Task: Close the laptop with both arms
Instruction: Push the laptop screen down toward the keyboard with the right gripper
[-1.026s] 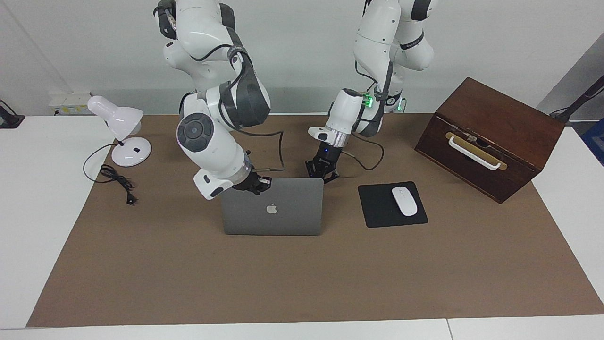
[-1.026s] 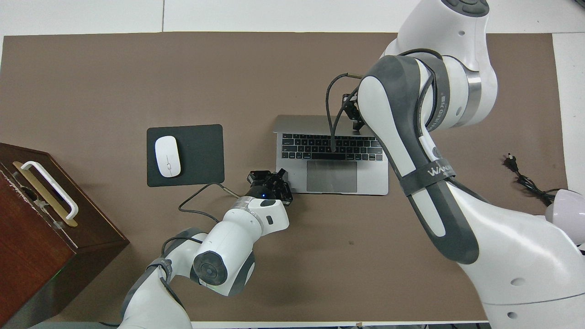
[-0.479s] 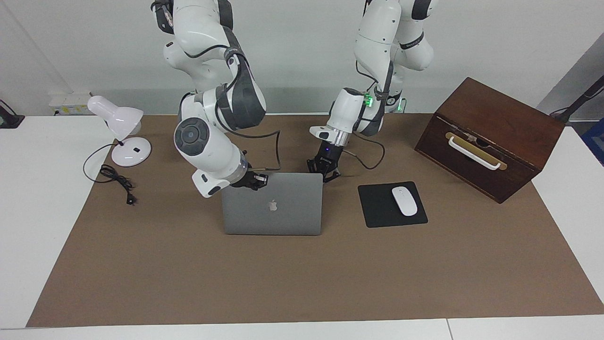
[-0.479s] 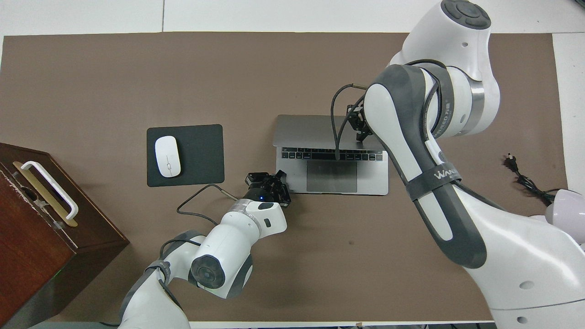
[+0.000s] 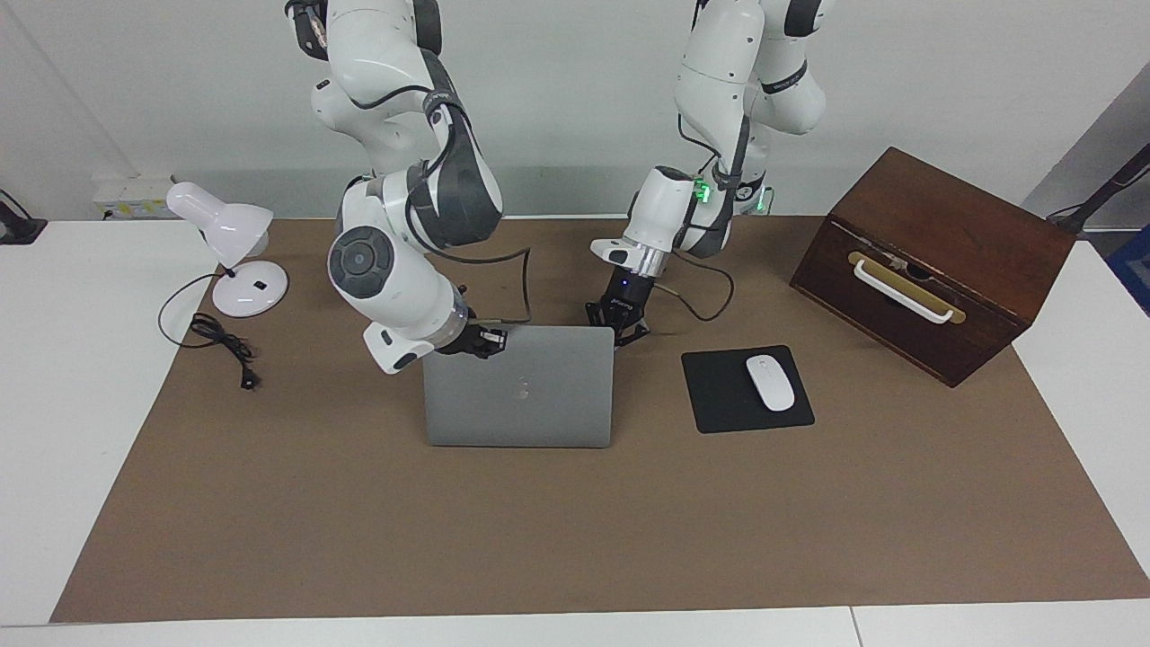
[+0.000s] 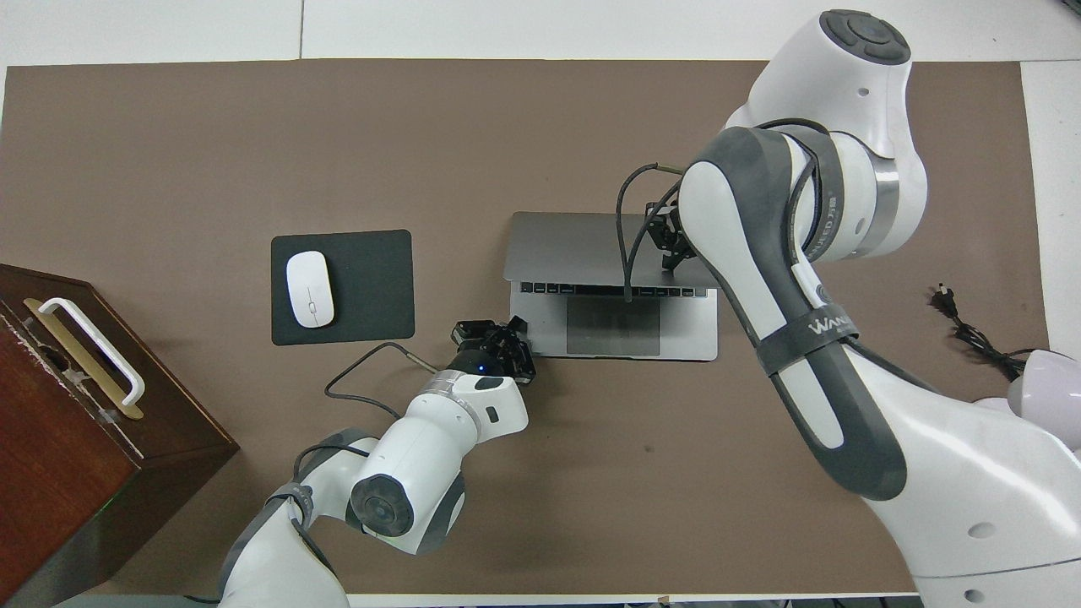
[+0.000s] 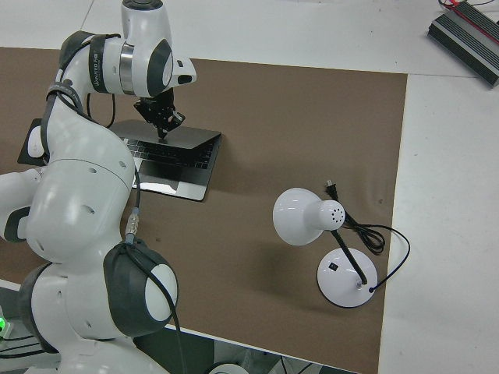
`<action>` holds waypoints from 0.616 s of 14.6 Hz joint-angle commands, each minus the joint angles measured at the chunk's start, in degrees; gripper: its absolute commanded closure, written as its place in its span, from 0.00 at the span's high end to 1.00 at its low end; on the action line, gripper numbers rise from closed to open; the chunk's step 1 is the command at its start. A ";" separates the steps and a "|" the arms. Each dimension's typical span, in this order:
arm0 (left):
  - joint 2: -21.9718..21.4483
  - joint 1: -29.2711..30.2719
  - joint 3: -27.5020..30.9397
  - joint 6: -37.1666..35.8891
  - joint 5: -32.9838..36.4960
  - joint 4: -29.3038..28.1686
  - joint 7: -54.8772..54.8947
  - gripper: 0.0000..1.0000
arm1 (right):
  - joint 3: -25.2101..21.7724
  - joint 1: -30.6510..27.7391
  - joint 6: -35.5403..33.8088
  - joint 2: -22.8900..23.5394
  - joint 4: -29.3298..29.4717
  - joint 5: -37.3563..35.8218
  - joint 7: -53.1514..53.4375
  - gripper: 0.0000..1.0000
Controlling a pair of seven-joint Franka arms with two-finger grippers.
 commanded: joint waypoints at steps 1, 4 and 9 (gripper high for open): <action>0.36 -0.43 0.60 -1.07 0.12 -4.03 0.80 0.00 | 0.40 1.90 4.69 -4.05 -7.76 1.18 -0.34 0.00; 0.27 -0.43 0.52 -1.07 0.12 -4.11 0.88 0.00 | 0.40 2.60 7.08 -5.29 -11.02 1.18 -0.34 0.00; 0.27 -0.52 0.51 -1.07 0.12 -4.73 0.88 0.00 | 0.40 3.83 9.27 -6.78 -14.62 1.18 -0.34 0.00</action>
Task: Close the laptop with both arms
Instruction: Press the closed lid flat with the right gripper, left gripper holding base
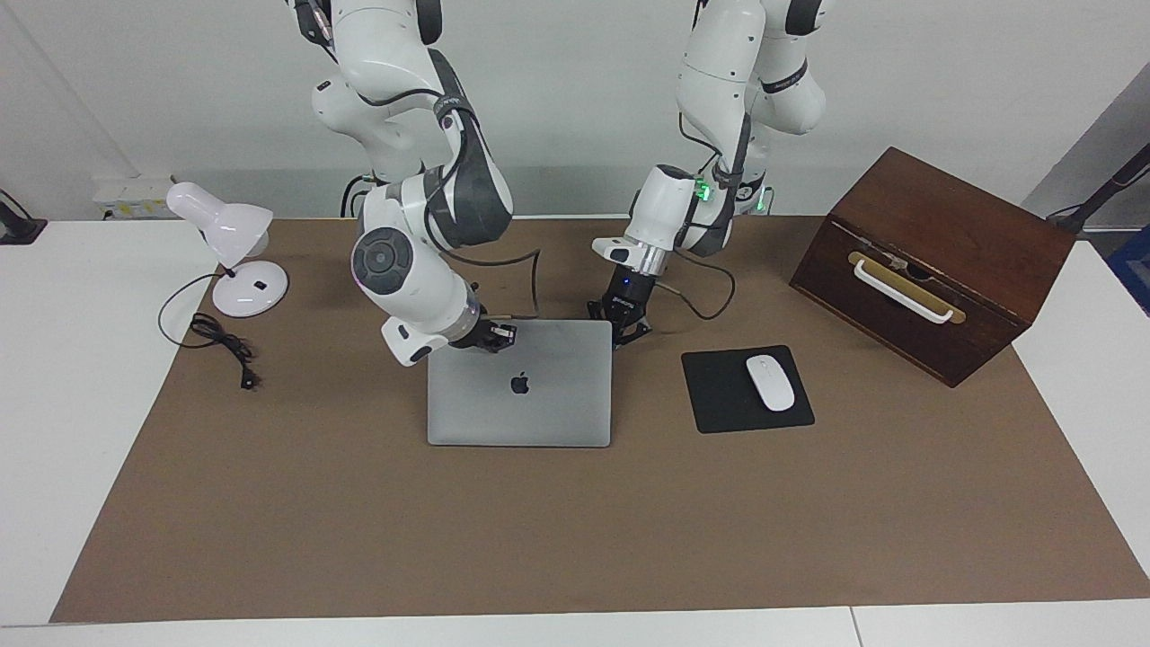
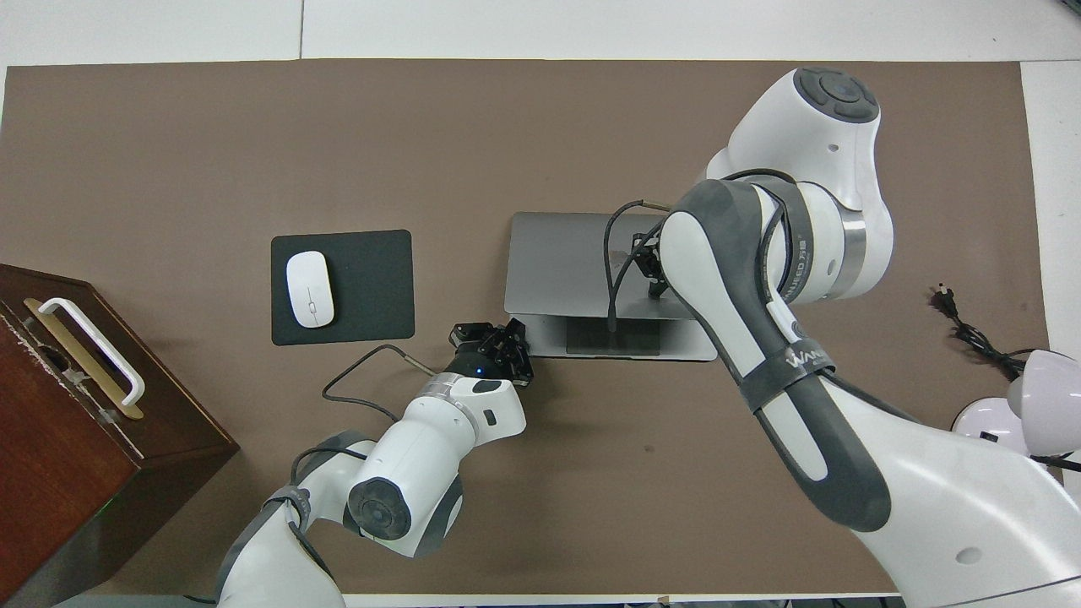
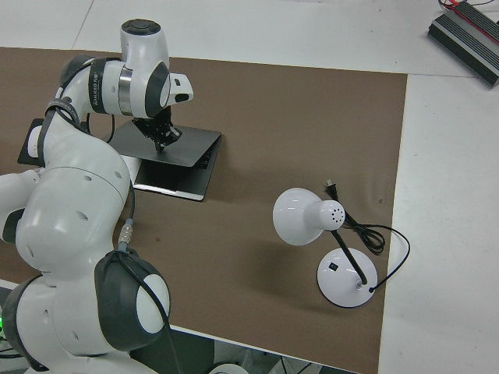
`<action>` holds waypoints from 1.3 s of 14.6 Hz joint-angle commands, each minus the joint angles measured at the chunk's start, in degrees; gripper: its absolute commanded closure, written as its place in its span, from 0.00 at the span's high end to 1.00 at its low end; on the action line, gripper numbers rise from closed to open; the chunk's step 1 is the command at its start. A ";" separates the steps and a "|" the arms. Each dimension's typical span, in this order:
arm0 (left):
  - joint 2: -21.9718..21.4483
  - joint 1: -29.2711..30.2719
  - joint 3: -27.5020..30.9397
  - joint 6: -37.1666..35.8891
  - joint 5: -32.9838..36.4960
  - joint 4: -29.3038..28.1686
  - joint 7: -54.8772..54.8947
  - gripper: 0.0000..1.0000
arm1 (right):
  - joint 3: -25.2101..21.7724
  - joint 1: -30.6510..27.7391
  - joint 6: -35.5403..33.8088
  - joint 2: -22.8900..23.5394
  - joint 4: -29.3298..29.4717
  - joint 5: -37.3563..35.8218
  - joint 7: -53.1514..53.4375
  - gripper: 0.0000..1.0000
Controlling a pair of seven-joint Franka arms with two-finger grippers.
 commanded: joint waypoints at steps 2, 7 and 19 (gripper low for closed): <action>0.84 -0.52 0.51 -1.23 0.12 -3.99 0.83 0.00 | 0.27 0.80 3.81 -3.53 -6.48 1.18 -0.34 0.00; 0.93 -0.95 0.60 -1.23 0.12 -3.99 1.00 0.00 | 0.36 1.86 6.62 -4.50 -9.47 1.18 -0.34 0.00; 1.28 -1.04 0.60 -1.23 0.03 -4.87 1.00 0.00 | 0.36 2.74 9.26 -6.08 -13.70 1.18 -0.60 0.00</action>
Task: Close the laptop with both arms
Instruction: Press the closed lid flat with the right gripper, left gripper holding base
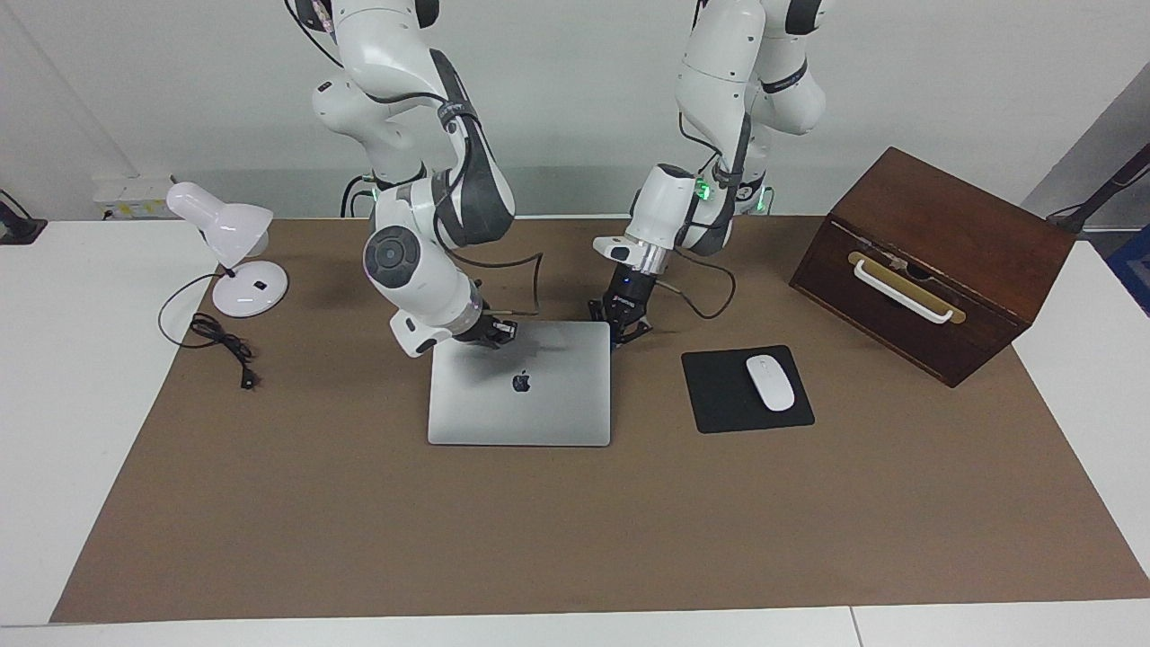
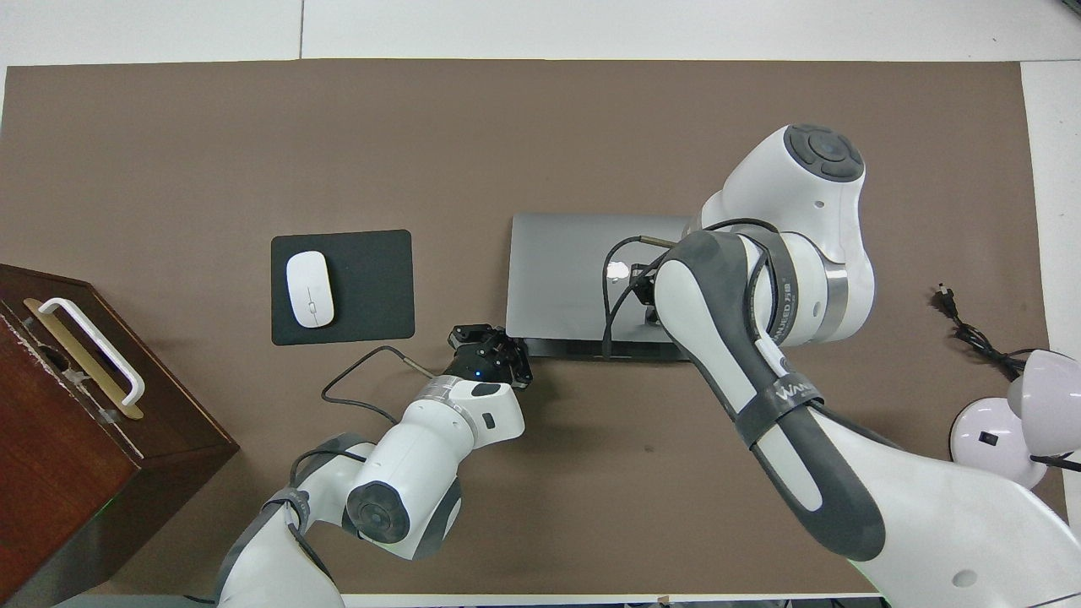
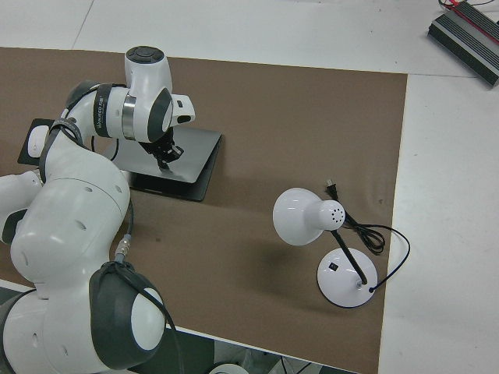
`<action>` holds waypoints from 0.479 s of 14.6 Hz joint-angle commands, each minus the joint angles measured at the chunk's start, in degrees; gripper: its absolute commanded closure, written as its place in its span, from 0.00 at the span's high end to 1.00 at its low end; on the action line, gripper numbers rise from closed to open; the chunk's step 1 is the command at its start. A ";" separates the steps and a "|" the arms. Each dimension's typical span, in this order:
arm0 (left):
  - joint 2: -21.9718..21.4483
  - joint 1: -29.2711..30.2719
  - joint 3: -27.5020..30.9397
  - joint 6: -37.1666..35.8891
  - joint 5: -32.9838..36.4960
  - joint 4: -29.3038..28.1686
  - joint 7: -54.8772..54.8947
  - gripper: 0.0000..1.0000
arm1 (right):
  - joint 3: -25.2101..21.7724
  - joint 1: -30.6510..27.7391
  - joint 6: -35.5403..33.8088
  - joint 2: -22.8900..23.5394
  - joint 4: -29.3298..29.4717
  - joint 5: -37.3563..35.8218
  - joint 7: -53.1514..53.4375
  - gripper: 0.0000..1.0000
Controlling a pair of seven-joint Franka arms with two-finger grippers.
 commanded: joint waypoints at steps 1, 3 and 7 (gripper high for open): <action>1.49 -0.94 0.60 -1.88 0.03 -4.27 0.50 0.00 | 0.29 0.58 2.04 -2.06 -3.32 1.17 -0.43 0.00; 1.49 -1.02 0.60 -1.97 0.03 -4.27 0.59 0.00 | 0.29 0.58 2.39 -2.15 -3.58 1.17 -0.52 0.00; 1.58 -1.02 0.60 -1.97 0.03 -4.27 0.68 0.00 | 0.29 0.75 3.18 -2.59 -4.81 1.17 -0.43 0.00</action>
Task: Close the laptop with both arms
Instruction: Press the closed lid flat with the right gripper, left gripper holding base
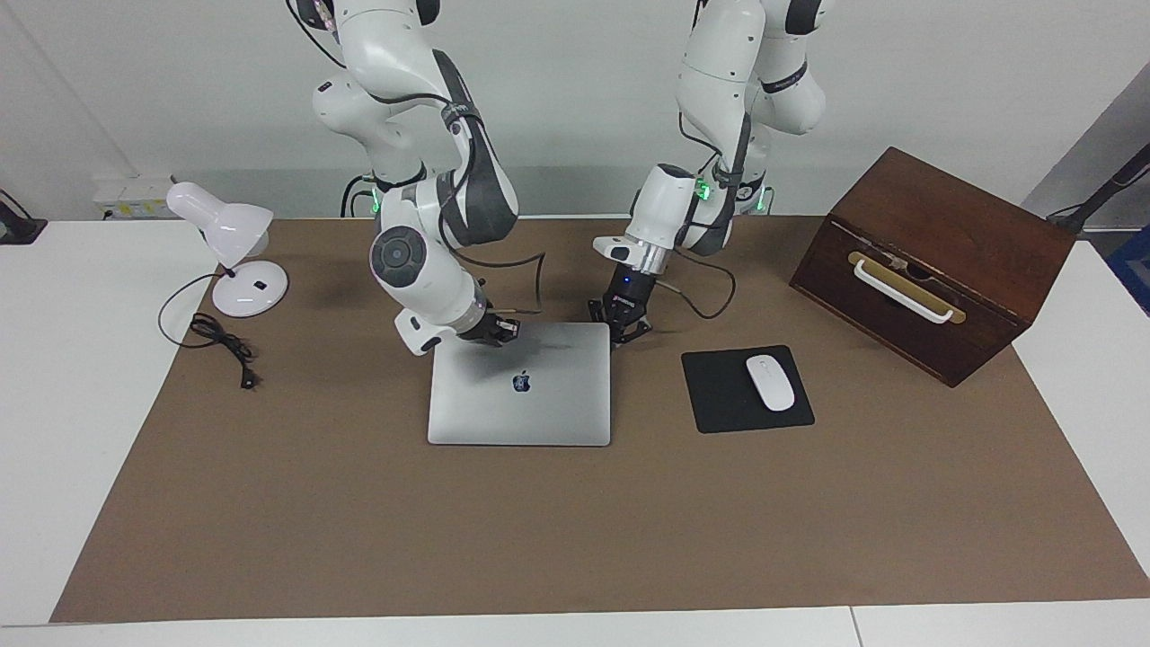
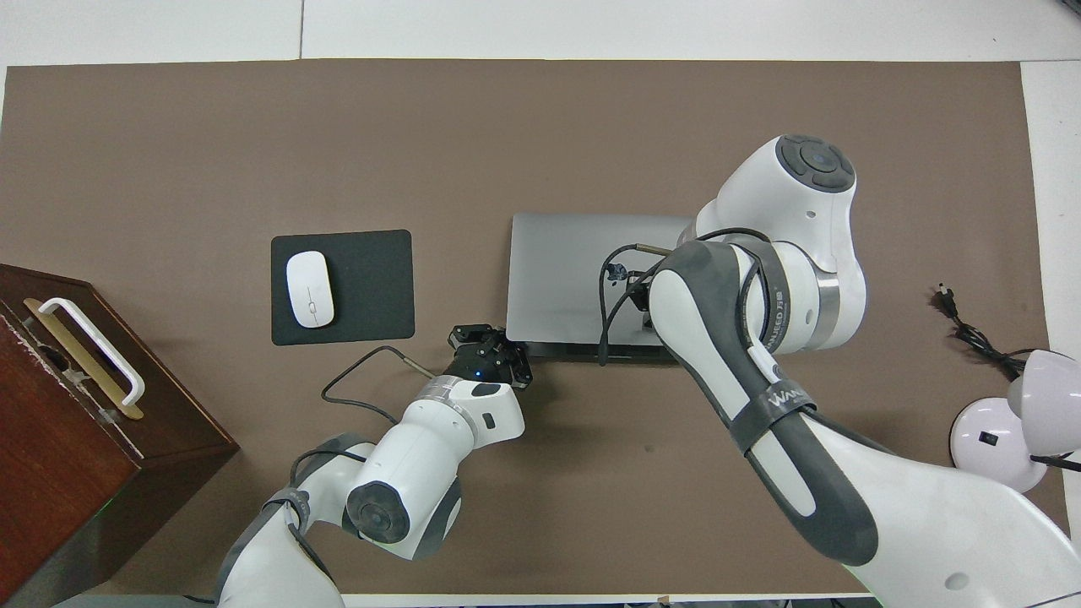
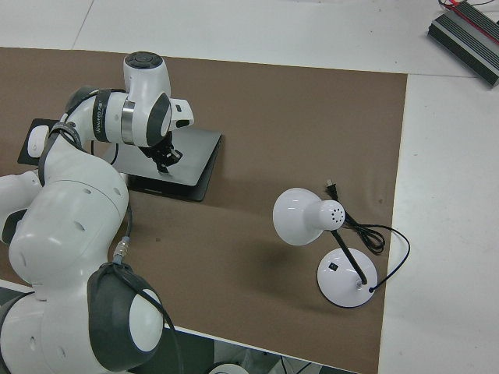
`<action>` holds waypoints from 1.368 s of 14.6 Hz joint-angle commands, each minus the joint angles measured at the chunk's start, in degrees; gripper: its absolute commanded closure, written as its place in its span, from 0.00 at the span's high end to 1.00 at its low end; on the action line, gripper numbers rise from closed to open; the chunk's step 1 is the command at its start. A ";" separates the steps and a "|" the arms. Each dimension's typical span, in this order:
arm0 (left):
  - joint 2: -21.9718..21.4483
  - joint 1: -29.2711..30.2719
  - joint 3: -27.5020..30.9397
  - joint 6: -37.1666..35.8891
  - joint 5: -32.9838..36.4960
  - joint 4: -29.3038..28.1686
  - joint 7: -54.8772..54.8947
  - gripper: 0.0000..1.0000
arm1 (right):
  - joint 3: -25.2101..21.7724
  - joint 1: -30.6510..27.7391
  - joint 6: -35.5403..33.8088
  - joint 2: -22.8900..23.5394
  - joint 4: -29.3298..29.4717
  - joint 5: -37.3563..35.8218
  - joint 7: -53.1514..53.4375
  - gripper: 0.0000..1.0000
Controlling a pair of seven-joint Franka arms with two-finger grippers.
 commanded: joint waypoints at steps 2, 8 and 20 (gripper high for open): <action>1.58 -1.02 0.60 -1.89 0.03 -4.26 0.63 0.00 | 0.27 0.18 1.99 -2.35 -3.57 1.17 -0.43 0.00; 1.84 -1.10 0.60 -1.98 -0.06 -3.83 0.72 0.00 | 0.27 0.18 3.57 -3.23 -5.59 1.17 -0.43 0.00; 3.16 -1.11 0.60 -1.98 -0.32 -3.30 0.81 0.00 | 0.36 0.18 3.66 -3.32 -6.38 1.17 -0.43 0.00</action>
